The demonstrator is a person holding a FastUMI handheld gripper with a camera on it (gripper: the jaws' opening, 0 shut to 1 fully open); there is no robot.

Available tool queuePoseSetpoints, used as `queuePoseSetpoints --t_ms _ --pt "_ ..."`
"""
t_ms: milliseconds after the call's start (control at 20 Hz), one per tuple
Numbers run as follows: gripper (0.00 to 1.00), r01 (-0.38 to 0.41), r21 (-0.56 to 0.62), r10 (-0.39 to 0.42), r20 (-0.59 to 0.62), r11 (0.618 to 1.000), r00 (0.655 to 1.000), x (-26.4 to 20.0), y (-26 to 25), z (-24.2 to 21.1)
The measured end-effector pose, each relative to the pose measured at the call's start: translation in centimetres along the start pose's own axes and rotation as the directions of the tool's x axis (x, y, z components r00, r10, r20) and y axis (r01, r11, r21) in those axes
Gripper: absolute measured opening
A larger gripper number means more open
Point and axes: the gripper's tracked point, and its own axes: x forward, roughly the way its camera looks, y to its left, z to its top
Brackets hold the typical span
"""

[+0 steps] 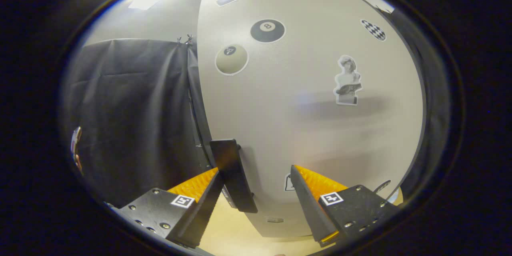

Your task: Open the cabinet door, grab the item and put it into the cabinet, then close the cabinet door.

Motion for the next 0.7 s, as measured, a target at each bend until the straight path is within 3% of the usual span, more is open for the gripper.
queuePoseSetpoints --t_ms 700 --pt "0.98 0.022 -0.076 -0.019 0.048 0.997 0.999 0.18 0.00 -0.10"
